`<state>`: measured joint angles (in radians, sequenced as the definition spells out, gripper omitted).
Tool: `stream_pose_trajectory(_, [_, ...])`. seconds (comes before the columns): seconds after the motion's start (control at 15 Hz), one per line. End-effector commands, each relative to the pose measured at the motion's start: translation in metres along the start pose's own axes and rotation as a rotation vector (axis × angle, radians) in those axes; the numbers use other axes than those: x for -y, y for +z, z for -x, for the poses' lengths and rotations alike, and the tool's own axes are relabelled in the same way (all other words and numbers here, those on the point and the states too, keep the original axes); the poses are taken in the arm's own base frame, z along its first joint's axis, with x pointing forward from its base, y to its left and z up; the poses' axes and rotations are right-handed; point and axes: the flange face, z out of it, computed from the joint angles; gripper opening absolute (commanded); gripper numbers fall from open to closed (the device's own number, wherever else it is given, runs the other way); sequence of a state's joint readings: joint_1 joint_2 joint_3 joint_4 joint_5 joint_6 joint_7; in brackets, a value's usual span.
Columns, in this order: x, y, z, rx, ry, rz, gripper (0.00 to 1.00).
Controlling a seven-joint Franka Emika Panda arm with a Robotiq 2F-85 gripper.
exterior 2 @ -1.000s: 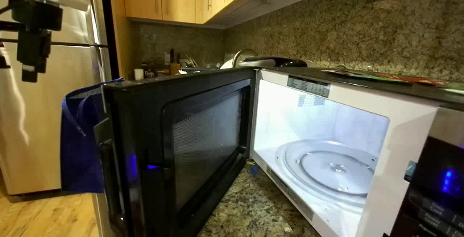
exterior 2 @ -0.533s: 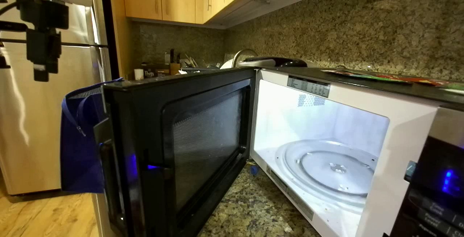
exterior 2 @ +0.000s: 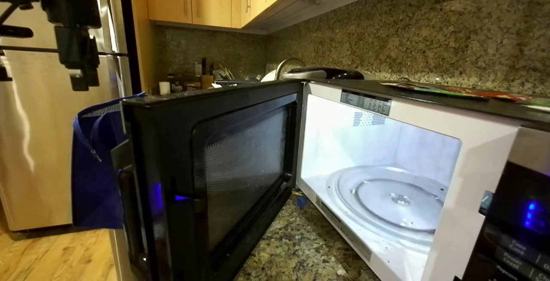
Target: Place the packet on top of the microwave
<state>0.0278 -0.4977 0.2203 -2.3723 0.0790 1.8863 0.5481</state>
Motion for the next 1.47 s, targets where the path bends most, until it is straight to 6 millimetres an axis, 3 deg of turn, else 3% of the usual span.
stream_pose_trajectory(0.0, [0.014,-0.007,-0.028,-0.067,-0.002,0.07,1.0])
stream_pose_trajectory(0.6, [0.059,-0.036,-0.125,-0.221,-0.096,0.16,1.0])
stream_pose_trajectory(0.67, [0.063,-0.04,-0.129,-0.239,-0.094,0.167,1.0])
stream_pose_trajectory(0.73, [0.053,-0.033,-0.115,-0.222,-0.082,0.145,1.0])
stream_pose_trajectory(0.87, [0.06,-0.035,-0.126,-0.23,-0.091,0.145,1.0])
stream_pose_trajectory(1.2, [0.062,-0.035,-0.129,-0.231,-0.092,0.143,1.0])
stream_pose_trajectory(1.4, [0.062,-0.029,-0.149,-0.231,-0.059,0.143,1.0])
